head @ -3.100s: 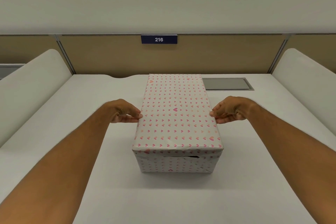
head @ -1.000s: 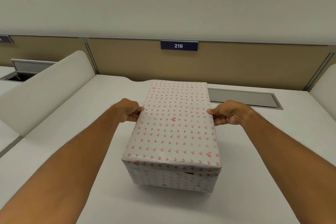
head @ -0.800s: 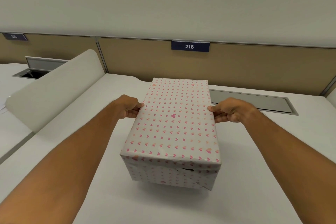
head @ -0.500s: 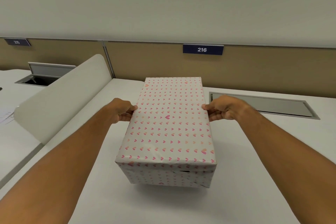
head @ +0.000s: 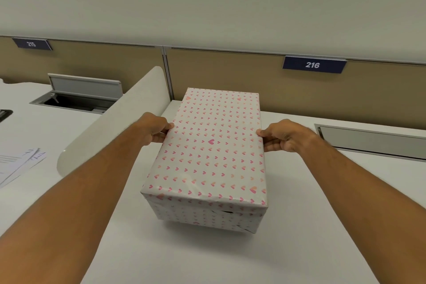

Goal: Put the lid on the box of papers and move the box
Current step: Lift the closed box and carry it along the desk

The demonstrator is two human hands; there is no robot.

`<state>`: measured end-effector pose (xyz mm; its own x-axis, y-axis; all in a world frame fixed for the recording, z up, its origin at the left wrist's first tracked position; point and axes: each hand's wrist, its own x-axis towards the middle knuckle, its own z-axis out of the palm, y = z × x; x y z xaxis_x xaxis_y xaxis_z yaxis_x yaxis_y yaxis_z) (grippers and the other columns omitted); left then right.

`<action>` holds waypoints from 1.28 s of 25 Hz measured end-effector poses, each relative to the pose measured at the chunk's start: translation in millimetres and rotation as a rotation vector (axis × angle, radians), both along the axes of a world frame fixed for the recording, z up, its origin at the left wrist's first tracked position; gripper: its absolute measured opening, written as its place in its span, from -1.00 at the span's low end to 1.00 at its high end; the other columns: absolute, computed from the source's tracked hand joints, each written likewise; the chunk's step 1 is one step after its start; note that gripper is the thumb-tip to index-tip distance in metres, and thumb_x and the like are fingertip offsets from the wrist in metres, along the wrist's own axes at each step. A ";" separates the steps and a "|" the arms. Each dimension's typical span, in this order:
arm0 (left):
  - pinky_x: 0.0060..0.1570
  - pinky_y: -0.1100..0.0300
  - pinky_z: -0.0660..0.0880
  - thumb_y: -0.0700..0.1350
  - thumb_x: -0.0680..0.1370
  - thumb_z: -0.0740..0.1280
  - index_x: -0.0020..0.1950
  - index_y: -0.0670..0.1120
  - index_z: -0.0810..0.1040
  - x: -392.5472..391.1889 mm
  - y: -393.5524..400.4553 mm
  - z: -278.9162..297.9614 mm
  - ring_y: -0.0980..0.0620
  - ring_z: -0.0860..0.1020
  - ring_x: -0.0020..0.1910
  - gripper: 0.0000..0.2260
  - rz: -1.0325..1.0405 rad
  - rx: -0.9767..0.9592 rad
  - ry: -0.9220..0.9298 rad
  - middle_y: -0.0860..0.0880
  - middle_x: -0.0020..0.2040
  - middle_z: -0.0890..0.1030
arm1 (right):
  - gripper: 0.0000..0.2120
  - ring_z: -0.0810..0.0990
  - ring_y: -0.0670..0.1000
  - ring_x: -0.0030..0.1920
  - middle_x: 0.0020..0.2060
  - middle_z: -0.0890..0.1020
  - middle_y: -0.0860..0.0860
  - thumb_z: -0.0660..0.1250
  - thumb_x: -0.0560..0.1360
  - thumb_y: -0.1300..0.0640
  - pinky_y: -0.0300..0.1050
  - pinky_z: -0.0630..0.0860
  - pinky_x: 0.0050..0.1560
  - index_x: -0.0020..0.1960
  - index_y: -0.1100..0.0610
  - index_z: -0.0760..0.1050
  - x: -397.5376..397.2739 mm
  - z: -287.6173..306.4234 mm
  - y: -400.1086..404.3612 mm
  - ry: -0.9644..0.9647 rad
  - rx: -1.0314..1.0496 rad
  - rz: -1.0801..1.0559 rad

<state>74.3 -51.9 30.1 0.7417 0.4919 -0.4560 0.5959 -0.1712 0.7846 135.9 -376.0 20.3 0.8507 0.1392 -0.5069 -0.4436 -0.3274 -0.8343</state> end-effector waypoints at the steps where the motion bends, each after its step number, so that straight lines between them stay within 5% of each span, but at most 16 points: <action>1: 0.07 -0.05 0.57 -0.21 0.52 0.40 0.01 -0.24 0.53 5.3 9.8 -0.6 -0.09 0.60 -0.18 -0.86 0.004 0.010 0.002 -0.15 -0.08 0.61 | -0.87 0.73 0.11 -0.29 -0.22 0.72 0.18 0.42 0.49 0.25 0.06 0.68 -0.26 -0.03 0.30 0.53 4.6 0.4 11.5 -0.002 -0.002 0.002; 20: 0.01 0.10 0.54 -0.25 0.57 0.29 0.20 -0.22 0.52 101.9 131.1 -25.0 -0.15 0.56 0.19 -0.79 0.078 0.151 -0.009 -0.21 0.24 0.56 | -0.89 0.73 0.12 -0.29 -0.17 0.71 0.18 0.43 0.47 0.28 0.11 0.66 -0.32 -0.09 0.24 0.49 91.6 -25.7 145.2 0.011 0.030 -0.017; 32: -0.16 0.09 0.54 -0.25 0.57 0.31 0.24 -0.25 0.51 108.5 135.9 -25.7 -0.14 0.58 0.11 -0.76 0.023 0.220 0.032 -0.21 0.17 0.57 | -0.89 0.73 0.09 -0.33 -0.18 0.70 0.15 0.44 0.47 0.23 0.10 0.65 -0.32 -0.10 0.22 0.52 94.4 -24.8 151.8 -0.030 -0.019 -0.026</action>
